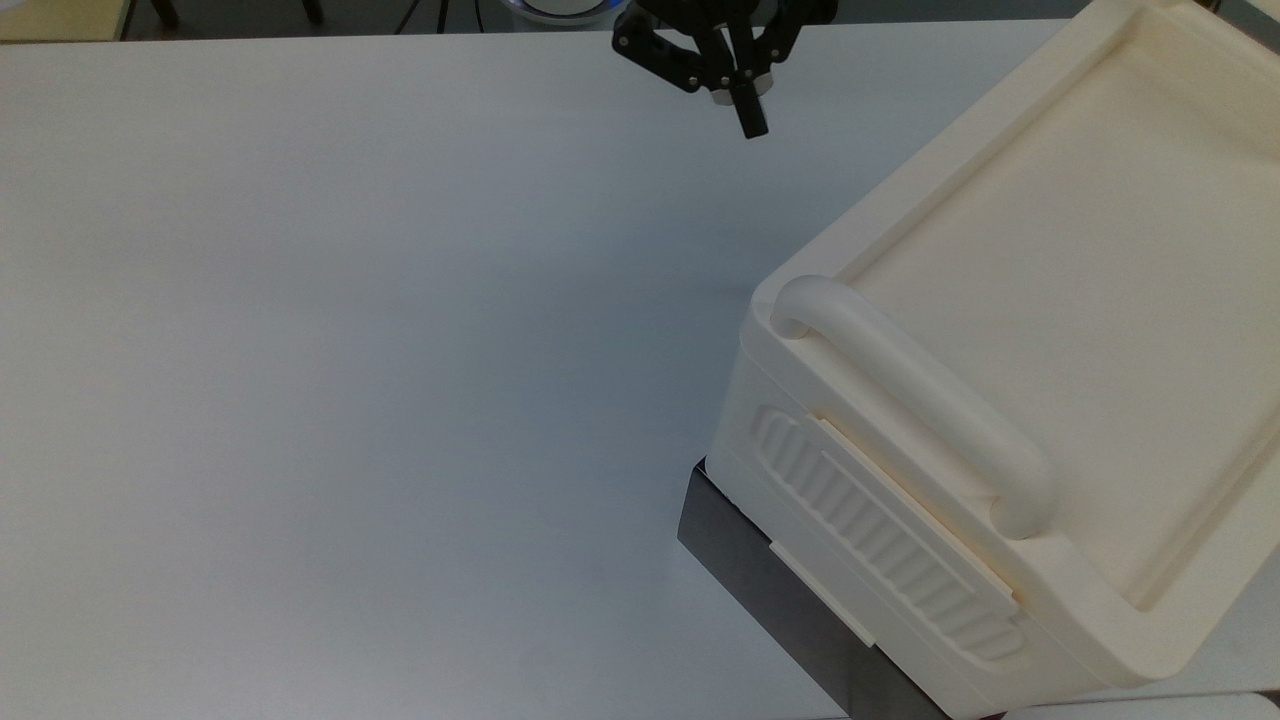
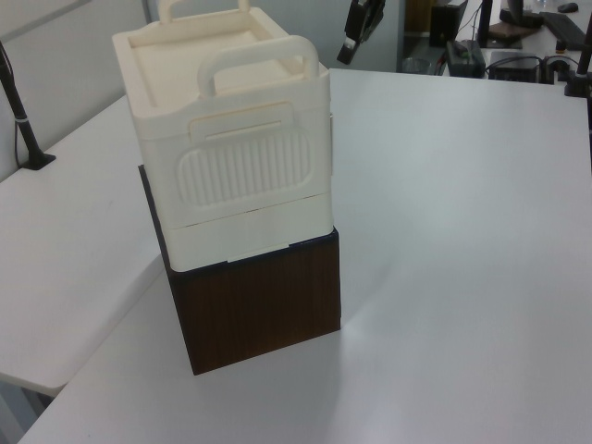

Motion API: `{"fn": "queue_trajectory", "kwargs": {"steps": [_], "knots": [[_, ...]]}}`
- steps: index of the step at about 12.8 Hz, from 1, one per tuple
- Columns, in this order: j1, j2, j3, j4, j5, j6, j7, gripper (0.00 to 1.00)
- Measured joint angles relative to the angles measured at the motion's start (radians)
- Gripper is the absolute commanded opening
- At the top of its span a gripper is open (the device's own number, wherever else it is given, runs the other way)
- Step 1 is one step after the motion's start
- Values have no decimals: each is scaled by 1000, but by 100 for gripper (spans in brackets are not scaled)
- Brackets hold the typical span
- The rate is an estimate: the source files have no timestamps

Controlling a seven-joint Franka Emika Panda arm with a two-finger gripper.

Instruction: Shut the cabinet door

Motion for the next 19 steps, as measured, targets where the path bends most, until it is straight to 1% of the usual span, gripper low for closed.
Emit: {"fn": "queue_trajectory", "kwargs": {"steps": [5,8,9,10,12,15,16,17,18,19], "knots": [[19,3,1,-2,-7,0,0,0],[23,6,0,-30,-116,-17,0,0],[21,7,-2,-35,-152,-44,0,0],[15,7,-8,-40,-206,-95,0,0],[6,6,-40,-40,-288,-199,0,0],[0,-3,-86,-40,-357,-299,0,0],[0,-7,-102,-42,-401,-338,0,0],[-1,-10,-110,-44,-442,-365,0,11],[-1,-14,-121,-48,-466,-378,0,35],[-1,-18,-136,-52,-472,-382,0,50]]}}
